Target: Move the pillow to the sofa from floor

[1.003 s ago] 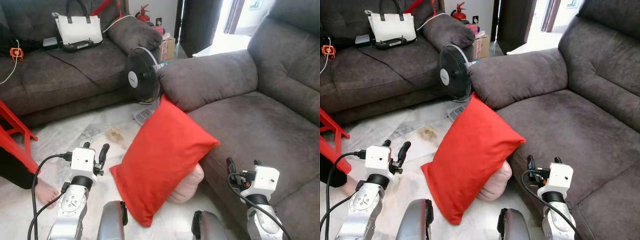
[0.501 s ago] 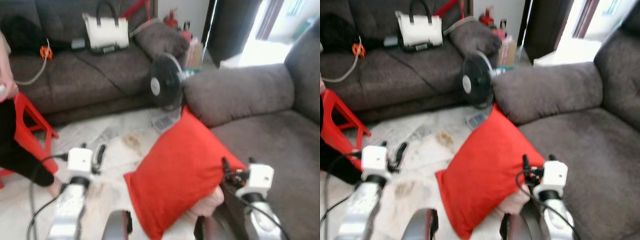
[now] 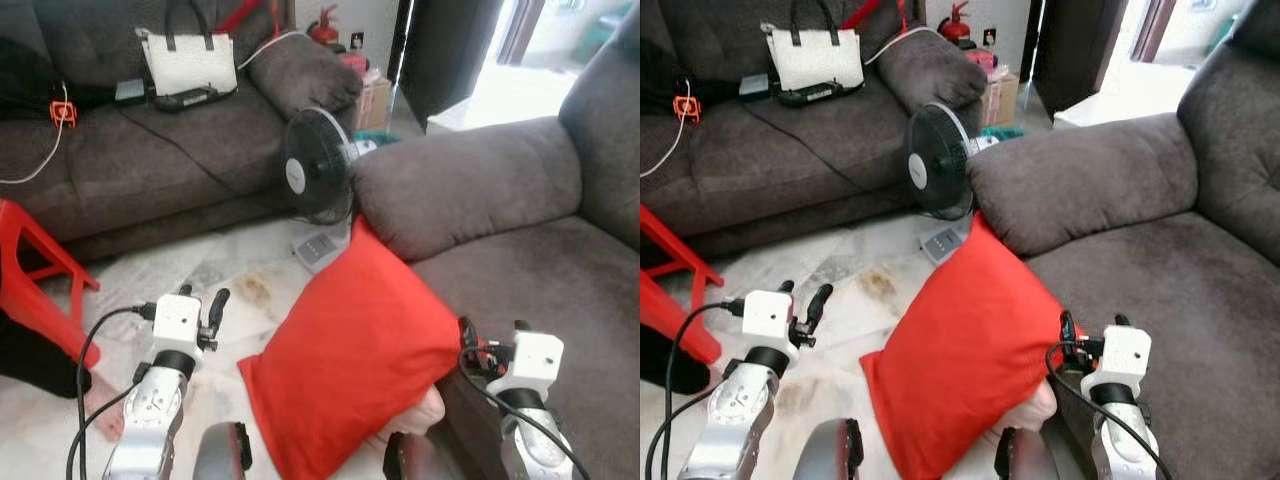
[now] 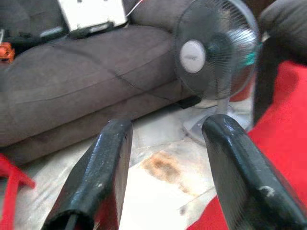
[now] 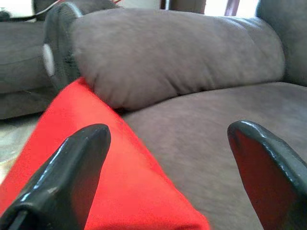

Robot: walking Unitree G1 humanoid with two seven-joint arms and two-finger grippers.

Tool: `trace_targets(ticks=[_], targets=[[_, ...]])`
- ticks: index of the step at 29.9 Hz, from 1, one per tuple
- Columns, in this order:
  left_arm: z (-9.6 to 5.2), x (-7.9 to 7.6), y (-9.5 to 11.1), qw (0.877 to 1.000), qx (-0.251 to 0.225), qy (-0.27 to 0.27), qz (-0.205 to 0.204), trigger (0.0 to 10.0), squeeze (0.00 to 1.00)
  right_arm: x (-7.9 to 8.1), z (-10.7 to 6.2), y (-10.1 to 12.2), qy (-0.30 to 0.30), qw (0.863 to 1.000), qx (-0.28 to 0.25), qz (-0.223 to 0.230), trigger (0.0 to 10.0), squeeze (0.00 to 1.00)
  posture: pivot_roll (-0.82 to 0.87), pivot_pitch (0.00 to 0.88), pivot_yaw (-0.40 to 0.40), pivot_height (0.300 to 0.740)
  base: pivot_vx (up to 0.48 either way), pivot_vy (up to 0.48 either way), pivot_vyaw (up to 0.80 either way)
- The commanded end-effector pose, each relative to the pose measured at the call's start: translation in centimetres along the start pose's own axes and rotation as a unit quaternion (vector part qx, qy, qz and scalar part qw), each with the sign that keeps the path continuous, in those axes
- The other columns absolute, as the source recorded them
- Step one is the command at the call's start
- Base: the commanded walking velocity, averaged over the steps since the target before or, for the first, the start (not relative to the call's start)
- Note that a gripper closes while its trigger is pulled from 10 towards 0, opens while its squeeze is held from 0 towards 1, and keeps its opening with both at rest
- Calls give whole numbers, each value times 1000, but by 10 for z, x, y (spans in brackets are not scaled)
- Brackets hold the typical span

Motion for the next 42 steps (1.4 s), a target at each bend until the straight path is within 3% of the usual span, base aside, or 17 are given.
trace_targets(ticks=[1,23,30,38,42], targets=[[0,0,1,1000,-2,1,-4,10000,0,-1,0,0,-1,1000,2,2,10000,0,117,0,-45,530,274,0,0],[-1,1,-3,1000,8,3,-4,10000,0,0,3,-4,2,1000,15,3,10000,0,123,0,-50,530,274,0,-108],[0,-3,-7,1000,18,-4,-17,10000,0,4,6,-14,30,998,50,7,10000,0,107,0,-51,530,70,0,0],[1,-4,-8,999,19,0,-35,10000,0,4,25,-22,32,994,94,39,10000,0,124,0,-79,530,0,0,0],[0,-1,-9,999,21,9,-43,10000,0,13,35,-23,55,989,116,67,10000,0,141,0,-93,530,0,0,0]])
Point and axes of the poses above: a point about 5 cm out from each wrist's last joint towards the gripper, its own z axis pointing out of the wrist towards the gripper, its own y axis along the axis of the wrist's last joint, x = y × z, the point moved 3 cm from there along z, pointing out of the wrist towards the gripper, and after that the axes turned 3 degrees about -z, right-handed, at the moved point
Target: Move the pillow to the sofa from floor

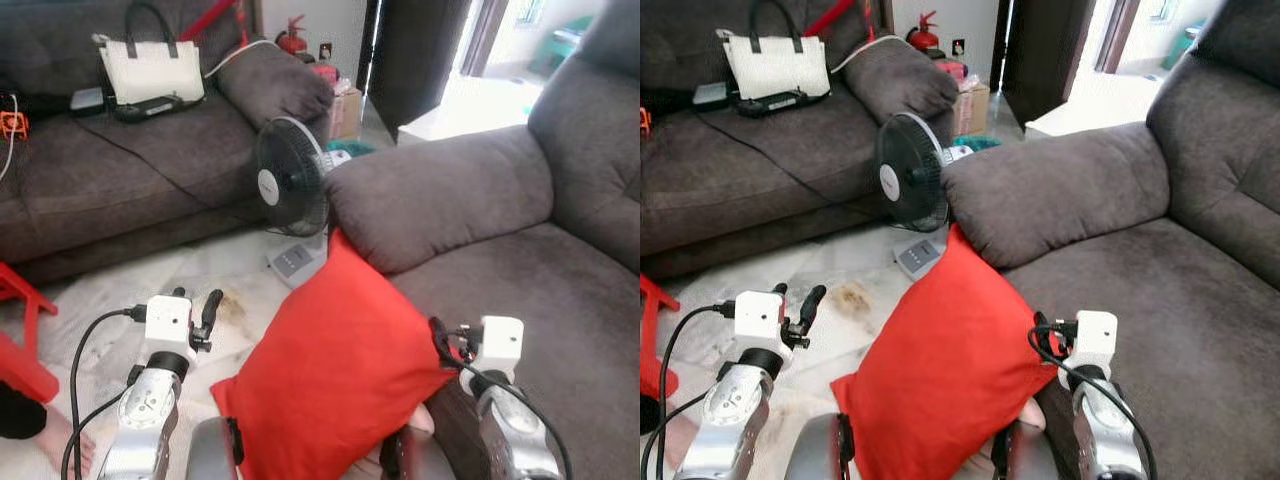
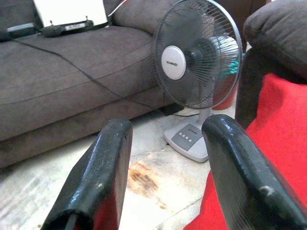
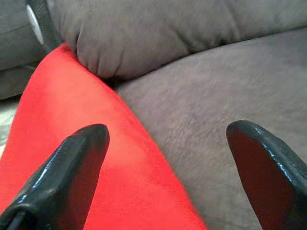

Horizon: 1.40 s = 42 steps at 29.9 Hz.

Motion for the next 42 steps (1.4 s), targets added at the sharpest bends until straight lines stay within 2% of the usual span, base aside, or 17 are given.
trace_targets(ticks=[1,3,6,7,9,10,12,16,17,18,19,24,28,30,35,41,42], targets=[[-1,-1,-4,1000,10,2,-9,10000,0,-2,2,-2,4,1000,13,25,10000,0,145,0,-95,530,0,0,0],[-2,0,-4,1000,11,2,-10,10000,0,2,7,0,20,999,20,42,10000,0,153,0,-102,530,0,0,0],[-4,3,-5,1000,13,6,-13,10000,0,6,15,2,32,998,35,33,10000,0,166,0,-113,530,0,0,0],[-5,3,-6,1000,15,6,-13,10000,0,8,17,3,34,998,39,41,10000,255,170,0,-116,530,0,0,0],[-4,3,-6,1000,15,6,-13,10000,0,8,19,4,37,997,42,48,10000,255,178,0,-121,530,0,0,0],[-5,4,-6,1000,15,8,-14,10000,0,9,19,2,37,997,51,45,10000,827,181,0,-123,530,0,0,0],[-6,5,-7,1000,17,9,-15,10000,0,10,20,0,34,997,61,44,10000,847,193,0,-129,530,0,0,0],[-9,6,-9,1000,22,13,-18,10000,0,11,21,-4,35,995,78,42,10000,812,208,0,-137,530,0,0,0],[-9,6,-9,1000,22,13,-18,10000,0,11,21,-4,38,995,81,39,10000,722,208,0,-138,530,0,0,0],[-9,6,-9,999,22,13,-19,10000,0,11,21,-4,40,995,82,38,10000,722,208,0,-138,530,0,0,0],[-9,6,-10,999,25,11,-20,10000,0,7,21,-4,35,995,90,27,10000,0,202,0,-137,530,0,0,0],[-9,4,-11,999,28,6,-22,10000,0,1,22,-1,29,995,91,21,10000,0,198,0,-138,530,0,0,0],[-9,-1,-17,999,41,-10,-30,10000,0,-22,15,-3,19,994,107,6,10000,0,177,0,-138,530,0,0,0],[-10,-1,-18,998,45,-13,-33,10000,0,-25,13,-6,20,993,114,12,10000,0,175,0,-137,530,0,0,0],[-12,-1,-20,998,49,-16,-36,10000,0,-27,2,-22,47,988,150,15,10000,0,170,0,-136,530,0,0,0],[-15,0,-21,998,52,-18,-37,10000,0,-16,-5,-32,90,981,144,89,10000,0,160,0,-129,530,0,0,0],[-15,0,-21,998,52,-18,-37,10000,0,-16,-5,-32,90,981,144,89,10000,0,160,0,-129,530,0,0,0]])
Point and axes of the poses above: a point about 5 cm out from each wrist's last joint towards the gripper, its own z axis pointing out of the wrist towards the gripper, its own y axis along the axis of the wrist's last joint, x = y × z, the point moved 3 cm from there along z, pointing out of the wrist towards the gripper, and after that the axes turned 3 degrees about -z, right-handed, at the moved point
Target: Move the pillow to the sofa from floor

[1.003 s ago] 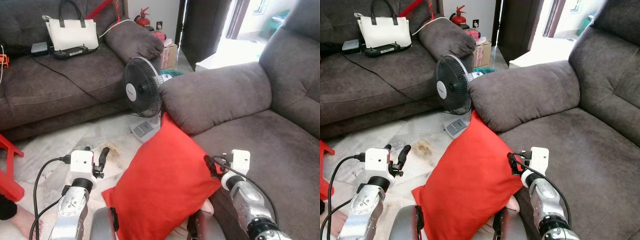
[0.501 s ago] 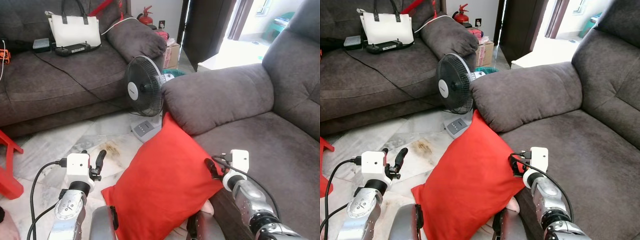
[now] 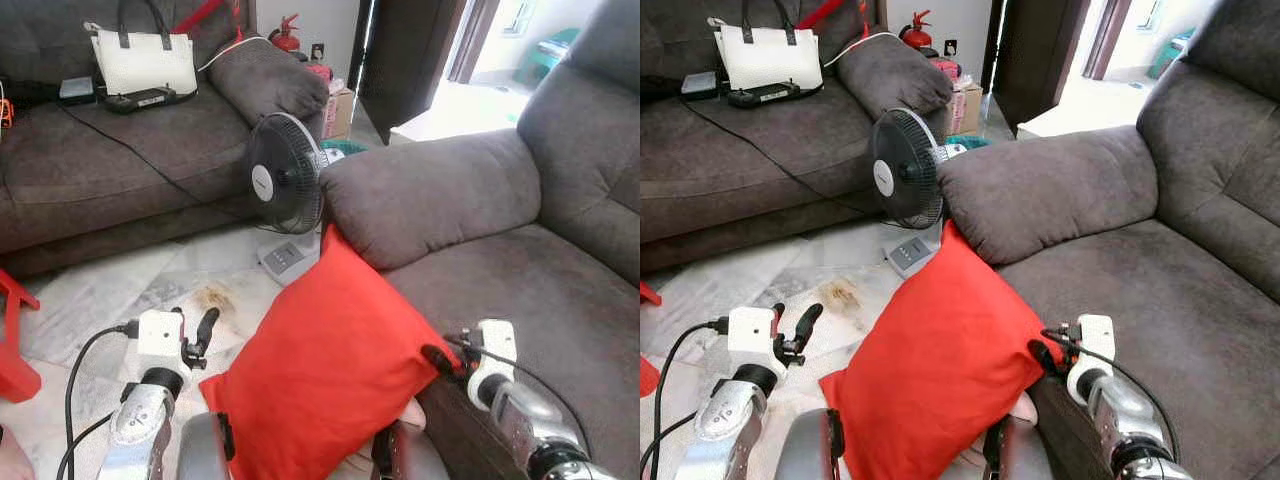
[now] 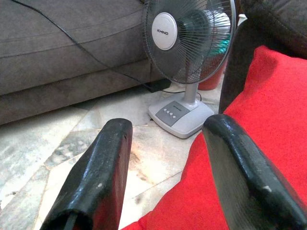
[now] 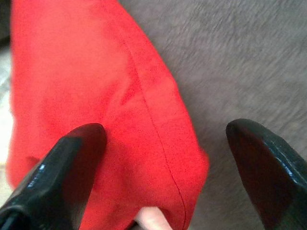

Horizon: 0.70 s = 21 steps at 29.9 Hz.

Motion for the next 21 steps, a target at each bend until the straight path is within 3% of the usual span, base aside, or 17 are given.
trace_targets(ticks=[1,7,10,12,19,21], targets=[[-1,-2,-2,1000,5,-6,-8,10000,0,5,-1,3,21,999,-20,29,10000,0,159,0,-126,530,0,0,0],[-1,-2,-1,1000,4,-8,-8,10000,0,11,0,0,39,998,-32,45,10000,0,153,0,-119,530,0,0,0],[-1,-4,-2,1000,6,-11,-9,10000,0,18,2,-4,42,996,-38,68,10000,0,156,0,-117,530,0,0,0],[1,-6,-1,1000,7,-16,-12,10000,0,29,8,0,53,990,-58,118,10000,0,159,0,-119,530,0,0,0],[4,-11,-2,1000,7,-20,-17,10000,0,37,14,5,49,988,-61,131,10000,0,153,0,-126,530,0,0,0],[4,-13,-3,1000,8,-19,-19,10000,0,40,17,8,48,984,-71,155,10000,0,151,0,-125,530,0,0,0]])
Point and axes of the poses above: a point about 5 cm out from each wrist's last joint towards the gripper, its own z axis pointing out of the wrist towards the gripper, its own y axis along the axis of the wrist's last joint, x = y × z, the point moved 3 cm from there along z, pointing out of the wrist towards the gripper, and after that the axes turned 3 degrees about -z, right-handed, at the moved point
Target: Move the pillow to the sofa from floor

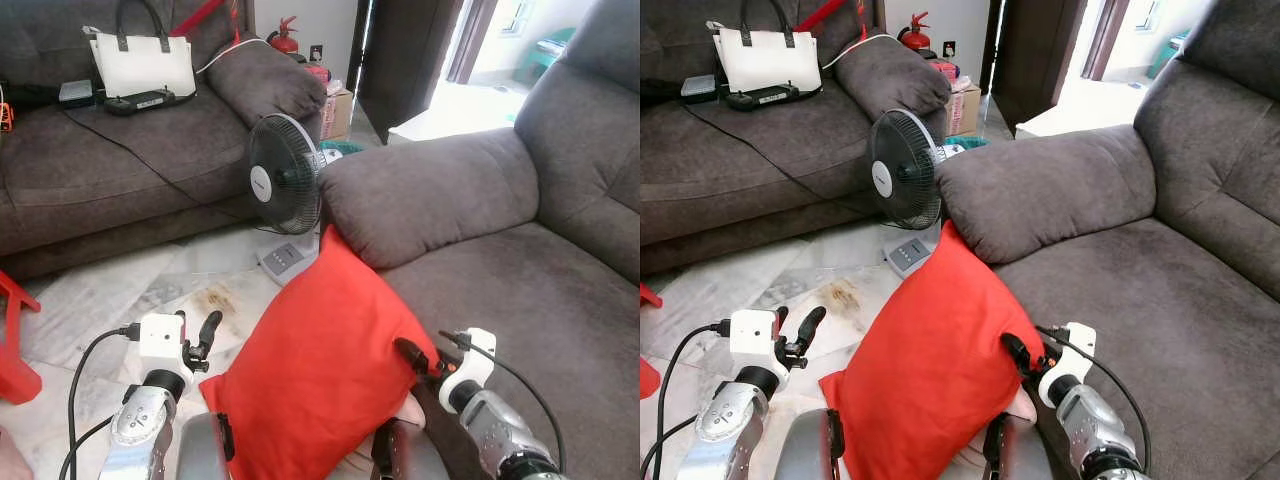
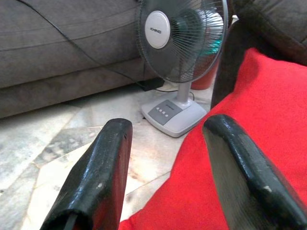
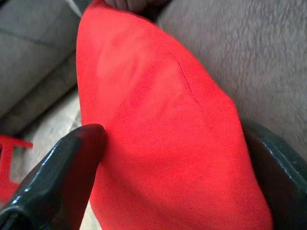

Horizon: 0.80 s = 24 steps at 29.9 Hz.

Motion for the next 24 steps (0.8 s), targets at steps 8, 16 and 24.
trace_targets(ticks=[8,16,24], targets=[[11,-8,4,1000,-5,-7,-4,10000,0,12,10,3,-1,1000,0,15,10000,0,161,0,-136,530,0,0,0],[9,-3,7,1000,-11,0,0,10000,0,15,13,-10,-22,999,23,11,10000,0,201,0,-146,530,0,0,0],[3,0,7,1000,-13,8,3,10000,0,21,15,-17,-17,999,35,13,10000,0,227,9,-157,530,0,0,0]])
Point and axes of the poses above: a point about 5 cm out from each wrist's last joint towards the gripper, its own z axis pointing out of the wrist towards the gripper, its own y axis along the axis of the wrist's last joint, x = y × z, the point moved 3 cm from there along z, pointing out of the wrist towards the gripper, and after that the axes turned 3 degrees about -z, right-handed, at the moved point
